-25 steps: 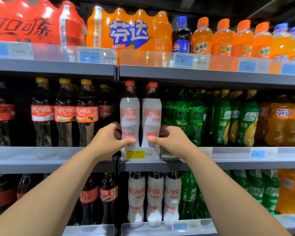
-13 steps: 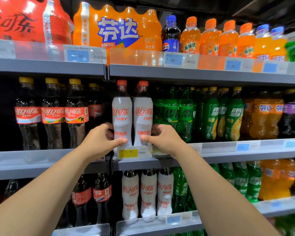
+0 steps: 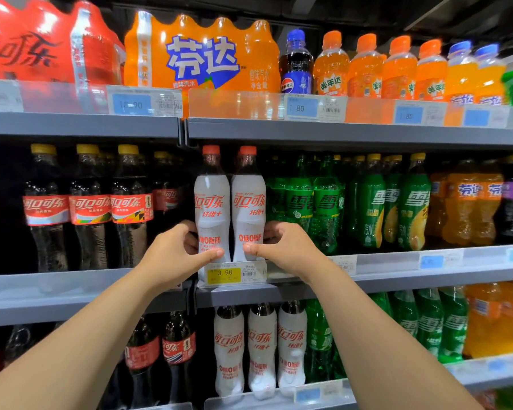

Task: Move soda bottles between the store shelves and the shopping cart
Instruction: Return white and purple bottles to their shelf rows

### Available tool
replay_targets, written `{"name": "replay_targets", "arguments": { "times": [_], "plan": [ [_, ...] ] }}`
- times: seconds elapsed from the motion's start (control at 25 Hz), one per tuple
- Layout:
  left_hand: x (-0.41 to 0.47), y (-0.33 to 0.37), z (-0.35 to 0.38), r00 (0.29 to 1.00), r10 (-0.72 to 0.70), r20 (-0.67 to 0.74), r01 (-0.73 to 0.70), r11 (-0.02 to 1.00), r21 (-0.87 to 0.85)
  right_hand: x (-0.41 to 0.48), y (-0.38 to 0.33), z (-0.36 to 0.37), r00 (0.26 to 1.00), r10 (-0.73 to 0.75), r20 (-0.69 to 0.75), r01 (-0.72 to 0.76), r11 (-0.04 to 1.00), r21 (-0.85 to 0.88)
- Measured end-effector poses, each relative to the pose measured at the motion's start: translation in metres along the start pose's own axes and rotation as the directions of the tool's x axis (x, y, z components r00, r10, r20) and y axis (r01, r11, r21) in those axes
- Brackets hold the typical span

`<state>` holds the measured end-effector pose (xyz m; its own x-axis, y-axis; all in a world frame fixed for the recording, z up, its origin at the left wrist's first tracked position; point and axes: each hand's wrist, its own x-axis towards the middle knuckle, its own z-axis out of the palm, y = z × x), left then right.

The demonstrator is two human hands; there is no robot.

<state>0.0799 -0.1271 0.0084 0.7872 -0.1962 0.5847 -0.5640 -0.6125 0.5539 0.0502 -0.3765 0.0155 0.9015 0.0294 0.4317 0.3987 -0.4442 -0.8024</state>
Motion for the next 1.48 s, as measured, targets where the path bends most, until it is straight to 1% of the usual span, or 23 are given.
{"name": "replay_targets", "arguments": {
  "times": [0.12, 0.2, 0.28, 0.32, 0.36, 0.4, 0.44, 0.48, 0.52, 0.56, 0.6, 0.68, 0.72, 0.8, 0.88, 0.96, 1.04, 1.16, 1.24, 1.32, 1.36, 1.48],
  "plan": [
    [-0.006, 0.005, 0.001, 0.999, 0.009, -0.042, -0.006, 0.998, 0.058, -0.005, -0.003, 0.003, 0.999, -0.021, -0.037, 0.019, 0.998, -0.058],
    [-0.011, 0.01, 0.002, 0.994, 0.012, -0.111, -0.005, 0.998, 0.062, -0.011, -0.007, 0.0, 0.997, -0.046, -0.055, 0.044, 0.998, -0.033],
    [-0.02, 0.018, 0.004, 0.971, 0.02, -0.239, -0.013, 0.999, 0.034, -0.021, -0.008, -0.012, 0.99, -0.09, -0.108, 0.09, 0.996, -0.006],
    [-0.026, 0.022, 0.007, 0.939, 0.068, -0.338, -0.051, 0.997, 0.059, -0.027, -0.005, -0.022, 0.979, -0.123, -0.162, 0.128, 0.991, 0.025],
    [-0.032, 0.027, 0.011, 0.885, 0.158, -0.438, -0.118, 0.986, 0.117, -0.033, 0.001, -0.036, 0.959, -0.166, -0.229, 0.181, 0.982, 0.045],
    [-0.04, 0.036, 0.016, 0.811, 0.278, -0.514, -0.214, 0.96, 0.182, -0.04, 0.008, -0.054, 0.931, -0.214, -0.296, 0.234, 0.972, 0.033],
    [-0.048, 0.051, 0.023, 0.746, 0.392, -0.539, -0.327, 0.92, 0.217, -0.046, 0.015, -0.073, 0.903, -0.255, -0.344, 0.268, 0.963, -0.012],
    [-0.054, 0.068, 0.034, 0.712, 0.482, -0.511, -0.441, 0.873, 0.21, -0.049, 0.021, -0.093, 0.887, -0.278, -0.369, 0.274, 0.96, -0.065],
    [-0.056, 0.087, 0.048, 0.717, 0.529, -0.453, -0.517, 0.841, 0.162, -0.048, 0.026, -0.112, 0.889, -0.268, -0.372, 0.244, 0.963, -0.112],
    [-0.054, 0.109, 0.064, 0.754, 0.527, -0.392, -0.537, 0.838, 0.095, -0.044, 0.031, -0.129, 0.906, -0.226, -0.359, 0.183, 0.971, -0.151],
    [-0.049, 0.13, 0.08, 0.809, 0.476, -0.346, -0.504, 0.864, 0.011, -0.037, 0.035, -0.143, 0.926, -0.167, -0.339, 0.109, 0.977, -0.184],
    [-0.03, 0.167, 0.107, 0.915, 0.295, -0.276, -0.348, 0.923, -0.167, -0.02, 0.043, -0.162, 0.953, -0.041, -0.301, -0.028, 0.975, -0.222],
    [-0.016, 0.179, 0.117, 0.947, 0.207, -0.245, -0.26, 0.943, -0.208, -0.011, 0.047, -0.167, 0.959, 0.005, -0.285, -0.074, 0.971, -0.229],
    [0.014, 0.19, 0.134, 0.975, 0.093, -0.204, -0.128, 0.978, -0.164, 0.004, 0.057, -0.169, 0.969, 0.041, -0.244, -0.09, 0.977, -0.194],
    [0.037, 0.19, 0.144, 0.982, -0.032, -0.185, 0.02, 0.998, -0.064, 0.017, 0.065, -0.165, 0.981, 0.036, -0.19, -0.053, 0.995, -0.083],
    [0.053, 0.184, 0.153, 0.969, -0.149, -0.195, 0.157, 0.987, 0.029, 0.027, 0.069, -0.16, 0.989, 0.024, -0.146, -0.027, 0.999, -0.023],
    [0.062, 0.169, 0.159, 0.957, -0.192, -0.217, 0.207, 0.977, 0.051, 0.038, 0.074, -0.156, 0.99, 0.015, -0.144, -0.017, 1.0, -0.016],
    [0.07, 0.153, 0.166, 0.956, -0.223, -0.188, 0.22, 0.975, -0.036, 0.049, 0.082, -0.154, 0.99, 0.023, -0.141, -0.022, 1.0, 0.009],
    [0.077, 0.152, 0.171, 0.961, -0.237, -0.142, 0.21, 0.961, -0.18, 0.052, 0.085, -0.155, 0.992, 0.036, -0.118, -0.038, 0.999, -0.018],
    [0.084, 0.152, 0.173, 0.954, -0.282, -0.105, 0.242, 0.926, -0.29, 0.053, 0.086, -0.156, 0.993, 0.049, -0.104, -0.056, 0.996, -0.067],
    [0.085, 0.151, 0.172, 0.949, -0.305, -0.081, 0.271, 0.918, -0.289, 0.053, 0.086, -0.156, 0.995, 0.056, -0.085, -0.062, 0.995, -0.073],
    [0.082, 0.143, 0.169, 0.938, -0.343, -0.045, 0.328, 0.923, -0.199, 0.051, 0.087, -0.157, 0.997, 0.08, -0.015, -0.081, 0.995, -0.05]
  ]
}}
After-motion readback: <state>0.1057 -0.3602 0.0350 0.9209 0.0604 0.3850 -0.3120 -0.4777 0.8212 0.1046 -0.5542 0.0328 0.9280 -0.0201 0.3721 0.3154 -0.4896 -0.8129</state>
